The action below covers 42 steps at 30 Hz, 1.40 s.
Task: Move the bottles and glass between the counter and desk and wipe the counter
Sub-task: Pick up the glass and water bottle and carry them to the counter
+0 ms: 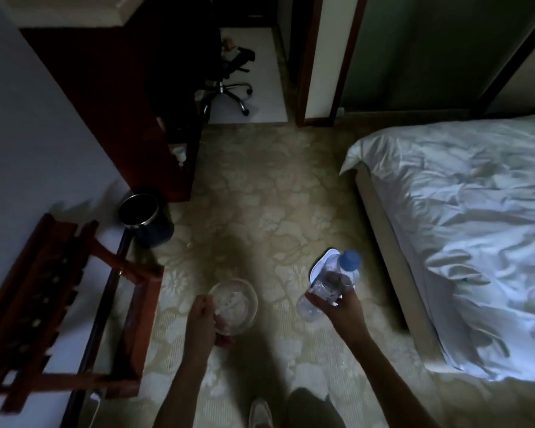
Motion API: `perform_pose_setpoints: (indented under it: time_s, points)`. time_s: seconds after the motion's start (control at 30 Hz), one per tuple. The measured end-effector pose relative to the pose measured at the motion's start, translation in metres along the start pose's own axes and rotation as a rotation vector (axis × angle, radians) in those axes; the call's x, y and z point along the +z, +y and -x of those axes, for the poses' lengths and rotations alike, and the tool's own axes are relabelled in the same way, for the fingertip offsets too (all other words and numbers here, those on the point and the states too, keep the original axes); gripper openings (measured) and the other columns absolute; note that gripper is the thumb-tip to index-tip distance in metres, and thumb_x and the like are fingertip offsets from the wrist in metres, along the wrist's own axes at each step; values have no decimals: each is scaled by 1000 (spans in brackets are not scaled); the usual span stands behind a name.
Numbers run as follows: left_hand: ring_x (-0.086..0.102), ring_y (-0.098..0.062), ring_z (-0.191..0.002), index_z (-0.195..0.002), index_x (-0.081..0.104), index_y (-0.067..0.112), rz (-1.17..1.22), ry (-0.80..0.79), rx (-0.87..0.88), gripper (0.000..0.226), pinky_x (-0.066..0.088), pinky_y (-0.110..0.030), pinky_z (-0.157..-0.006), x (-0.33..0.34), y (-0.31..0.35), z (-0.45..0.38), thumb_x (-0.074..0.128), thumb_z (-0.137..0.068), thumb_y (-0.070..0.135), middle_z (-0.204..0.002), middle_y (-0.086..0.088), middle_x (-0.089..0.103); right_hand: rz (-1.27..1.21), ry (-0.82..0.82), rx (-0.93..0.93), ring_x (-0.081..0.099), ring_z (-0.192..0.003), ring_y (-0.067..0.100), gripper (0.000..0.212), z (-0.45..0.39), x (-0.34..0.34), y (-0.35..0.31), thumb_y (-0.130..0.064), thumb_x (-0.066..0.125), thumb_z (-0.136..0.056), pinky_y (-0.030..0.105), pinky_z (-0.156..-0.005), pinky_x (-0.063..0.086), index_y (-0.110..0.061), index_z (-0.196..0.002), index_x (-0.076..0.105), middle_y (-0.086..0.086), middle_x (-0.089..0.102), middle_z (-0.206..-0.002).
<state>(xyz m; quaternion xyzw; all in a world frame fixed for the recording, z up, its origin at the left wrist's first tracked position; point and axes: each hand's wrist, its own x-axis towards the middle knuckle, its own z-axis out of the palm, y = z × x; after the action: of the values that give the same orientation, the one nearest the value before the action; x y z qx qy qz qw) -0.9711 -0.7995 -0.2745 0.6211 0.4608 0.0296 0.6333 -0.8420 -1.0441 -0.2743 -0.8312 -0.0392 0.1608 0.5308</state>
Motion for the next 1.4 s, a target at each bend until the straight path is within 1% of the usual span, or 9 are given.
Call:
perform_pose_setpoints:
  time_s: [0.17, 0.43, 0.5, 0.73, 0.93, 1.03, 1.17, 1.3, 1.4]
  points:
    - [61, -31, -43, -119, 53, 10, 12, -37, -7, 33, 52, -33, -39, 43, 78, -109, 38, -103, 35, -81, -19, 59, -82, -20, 100, 62, -85, -2, 53, -120, 10, -16, -28, 84, -72, 13, -71, 46, -19, -114, 53, -13, 62, -97]
    - [58, -30, -36, -122, 54, 8, 73, 12, -73, 33, 51, -35, -37, 119, 205, -275, 40, -103, 32, -75, -16, 58, -41, -92, 40, 70, -92, 13, 74, -365, 29, -77, -65, 80, -56, 42, -86, 57, -15, -108, 63, -2, 73, -98]
    - [58, -30, -40, -116, 55, 7, 62, 37, -35, 31, 54, -41, -42, 125, 253, -310, 40, -103, 31, -69, -16, 57, -11, -127, -29, 70, -86, 6, 66, -436, 36, -108, -62, 81, -58, 39, -81, 58, -14, -101, 65, -4, 73, -90]
    - [55, -25, -29, -117, 50, 4, 157, 160, -28, 30, 47, -28, -31, 114, 372, -443, 35, -104, 28, -62, -17, 54, -2, -205, -143, 63, -71, -13, 42, -615, 102, -221, -10, 84, -72, 14, -69, 49, -36, -92, 57, -15, 64, -82]
    - [57, -15, -31, -126, 46, -3, 89, 186, -9, 38, 48, -28, -34, 106, 448, -578, 35, -104, 26, -72, -17, 54, 11, -286, -90, 60, -65, -15, 39, -754, 177, -265, -12, 83, -74, 10, -66, 45, -8, -106, 61, -15, 59, -79]
    - [55, -19, -28, -131, 44, 2, 159, 213, -1, 36, 45, -25, -29, 96, 510, -634, 36, -105, 25, -70, -20, 56, -18, -344, -141, 59, -66, -13, 31, -825, 202, -336, -9, 77, -80, 14, -66, 44, -20, -96, 54, -16, 56, -80]
    - [57, -13, -32, -110, 54, 8, 160, 299, 137, 24, 41, -21, -28, 77, 607, -699, 36, -105, 23, -72, -14, 59, -97, -352, -249, 65, -67, -7, 23, -921, 236, -424, -8, 78, -77, 15, -65, 49, -20, -88, 62, -21, 70, -69]
    - [57, -29, -57, -85, 61, 19, 154, 369, 180, 27, 43, -28, -43, 53, 678, -772, 41, -103, 22, -75, -10, 62, -119, -457, -318, 72, -91, 13, 49, -1007, 277, -480, -28, 80, -76, 26, -79, 57, -3, -114, 61, 4, 73, -101]
    - [51, -22, -44, -85, 62, 11, 209, 390, 167, 25, 44, -29, -46, 44, 723, -824, 44, -101, 17, -68, -14, 60, -151, -540, -313, 72, -91, 10, 47, -1072, 312, -517, -29, 79, -77, 24, -76, 58, -14, -117, 59, 2, 73, -104]
